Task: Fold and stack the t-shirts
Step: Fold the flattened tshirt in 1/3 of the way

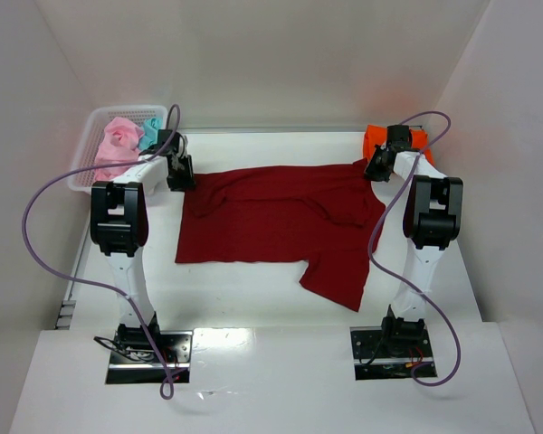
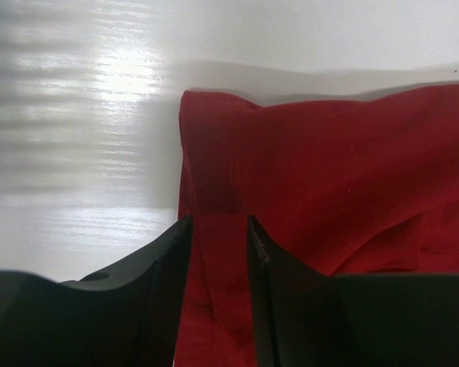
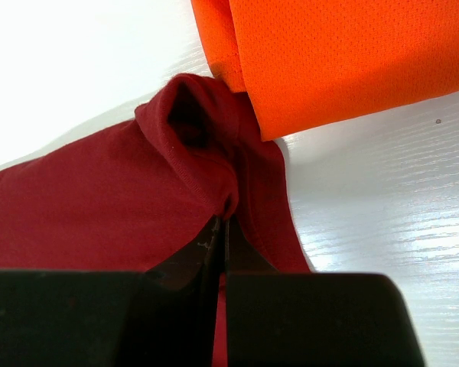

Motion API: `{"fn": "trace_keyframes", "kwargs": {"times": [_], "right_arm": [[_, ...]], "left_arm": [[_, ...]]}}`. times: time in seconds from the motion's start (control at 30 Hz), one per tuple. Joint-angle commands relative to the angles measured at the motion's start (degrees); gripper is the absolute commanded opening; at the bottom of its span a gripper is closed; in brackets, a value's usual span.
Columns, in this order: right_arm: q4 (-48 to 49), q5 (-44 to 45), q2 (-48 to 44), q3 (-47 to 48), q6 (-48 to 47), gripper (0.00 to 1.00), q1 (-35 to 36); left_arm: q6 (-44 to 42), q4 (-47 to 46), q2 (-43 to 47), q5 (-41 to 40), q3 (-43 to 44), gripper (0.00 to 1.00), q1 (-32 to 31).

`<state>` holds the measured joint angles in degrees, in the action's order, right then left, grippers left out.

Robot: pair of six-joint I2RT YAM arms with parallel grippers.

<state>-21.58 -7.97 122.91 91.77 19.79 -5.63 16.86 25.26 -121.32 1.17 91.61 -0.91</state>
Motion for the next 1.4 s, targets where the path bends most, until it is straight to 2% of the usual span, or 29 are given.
{"fn": "trace_keyframes", "kwargs": {"times": [0.0,0.13,0.33,0.53,0.57,0.7,0.8,0.83,1.03,1.37], "right_arm": [[1.8,0.3,-2.6,0.2,-0.9,0.05,0.3],[1.8,0.3,-2.6,-0.4,-0.9,0.05,0.3],[1.8,0.3,-3.1,-0.4,-0.9,0.05,0.3],[1.8,0.3,-3.1,-0.4,-0.9,0.05,0.3],[1.8,0.3,-3.1,-0.4,-0.9,0.05,0.3],[1.8,0.3,-3.1,-0.4,-0.9,0.05,0.3],[1.8,0.3,-3.1,-0.4,-0.9,0.05,0.3],[1.8,0.3,-3.1,-0.4,-0.9,0.05,0.3],[1.8,0.3,-3.1,-0.4,-1.4,0.05,0.3],[1.8,0.8,-3.6,-0.9,-1.4,0.05,0.3]], "left_arm": [[0.4,-1.4,0.1,1.8,-0.4,0.42,0.3],[0.4,-1.4,-0.4,1.8,-0.4,0.44,0.3],[0.4,-1.4,-0.9,1.8,-0.9,0.6,0.3],[0.4,-2.0,-2.0,3.2,-0.9,0.57,0.3],[0.4,-2.0,-2.0,3.2,-0.9,0.51,0.3],[-0.2,-2.5,-2.0,3.8,-0.9,0.39,0.3],[-0.2,-2.5,-2.0,3.1,-0.9,0.33,0.3],[-0.2,-2.5,-1.4,2.6,-0.9,0.26,0.3],[-0.2,-2.5,-0.3,1.6,-0.9,0.02,0.3],[-0.2,-2.0,3.2,-0.7,1.6,0.0,0.8]]}}
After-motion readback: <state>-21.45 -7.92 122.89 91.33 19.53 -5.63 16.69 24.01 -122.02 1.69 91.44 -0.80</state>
